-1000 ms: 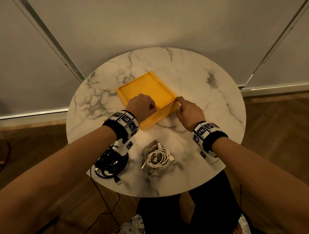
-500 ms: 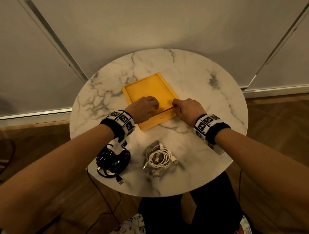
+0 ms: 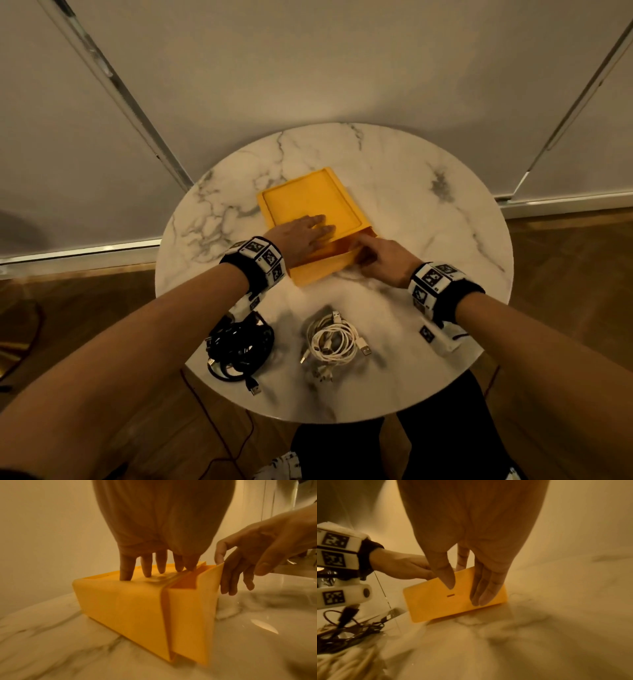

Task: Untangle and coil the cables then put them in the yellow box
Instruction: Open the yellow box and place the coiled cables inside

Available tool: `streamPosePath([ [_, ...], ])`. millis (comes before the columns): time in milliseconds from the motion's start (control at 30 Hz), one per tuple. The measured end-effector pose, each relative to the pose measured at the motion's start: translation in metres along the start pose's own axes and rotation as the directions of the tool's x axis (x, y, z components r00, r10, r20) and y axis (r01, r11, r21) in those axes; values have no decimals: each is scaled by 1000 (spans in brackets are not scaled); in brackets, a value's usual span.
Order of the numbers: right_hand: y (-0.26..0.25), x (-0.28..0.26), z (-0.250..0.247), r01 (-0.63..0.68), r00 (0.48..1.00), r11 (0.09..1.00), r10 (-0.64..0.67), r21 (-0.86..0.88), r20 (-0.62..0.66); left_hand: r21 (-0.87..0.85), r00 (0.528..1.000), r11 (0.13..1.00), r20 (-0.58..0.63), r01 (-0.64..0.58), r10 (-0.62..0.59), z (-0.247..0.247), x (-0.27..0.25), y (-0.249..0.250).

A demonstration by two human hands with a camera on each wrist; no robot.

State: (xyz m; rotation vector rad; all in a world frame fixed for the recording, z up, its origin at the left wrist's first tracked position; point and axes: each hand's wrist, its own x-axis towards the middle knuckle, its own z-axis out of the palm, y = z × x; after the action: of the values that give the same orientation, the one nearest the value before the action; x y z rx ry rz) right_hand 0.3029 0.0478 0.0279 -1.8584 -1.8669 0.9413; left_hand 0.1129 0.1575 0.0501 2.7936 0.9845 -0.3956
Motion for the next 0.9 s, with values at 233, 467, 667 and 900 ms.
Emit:
streamPosePath([
  [233, -15, 1, -2, -33, 991, 954, -6, -297, -132, 7, 994, 994, 26, 105, -105, -11, 27, 7],
  [467, -51, 22, 25, 79, 981, 711, -179, -699, -71, 106, 993, 993, 105, -61, 50, -5, 21, -20],
  [667, -50, 28, 19, 208, 978, 860, -180, -466, 106, 66, 985, 993, 149, -96, 85, -22, 34, -35],
  [900, -44, 10, 25, 266, 960, 902, -215, -339, 180, 74, 981, 997, 194, -23, 8, -35, 54, -48],
])
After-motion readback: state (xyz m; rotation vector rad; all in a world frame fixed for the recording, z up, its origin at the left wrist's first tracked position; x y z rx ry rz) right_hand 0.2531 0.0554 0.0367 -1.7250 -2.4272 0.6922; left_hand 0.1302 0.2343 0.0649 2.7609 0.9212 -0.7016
